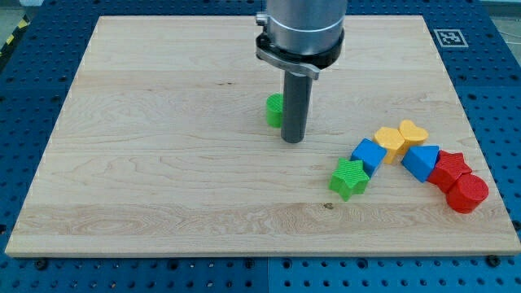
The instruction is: Push the green circle to the top side
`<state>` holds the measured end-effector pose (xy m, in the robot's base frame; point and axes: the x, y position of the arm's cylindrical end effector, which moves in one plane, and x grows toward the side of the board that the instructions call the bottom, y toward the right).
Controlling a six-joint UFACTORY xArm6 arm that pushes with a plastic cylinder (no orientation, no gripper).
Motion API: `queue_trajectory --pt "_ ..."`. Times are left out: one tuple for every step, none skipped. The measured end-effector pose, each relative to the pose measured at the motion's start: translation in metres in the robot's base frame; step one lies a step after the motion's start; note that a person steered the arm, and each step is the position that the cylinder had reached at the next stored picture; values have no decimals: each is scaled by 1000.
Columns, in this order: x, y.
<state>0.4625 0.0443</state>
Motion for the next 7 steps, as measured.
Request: queue_trajectory --pt "-32 -17" --pt "-38 -47" --pt "-48 -47" --pt "-30 -49" --pt "-28 -49" --pt "-22 -49" --pt "3 -51"
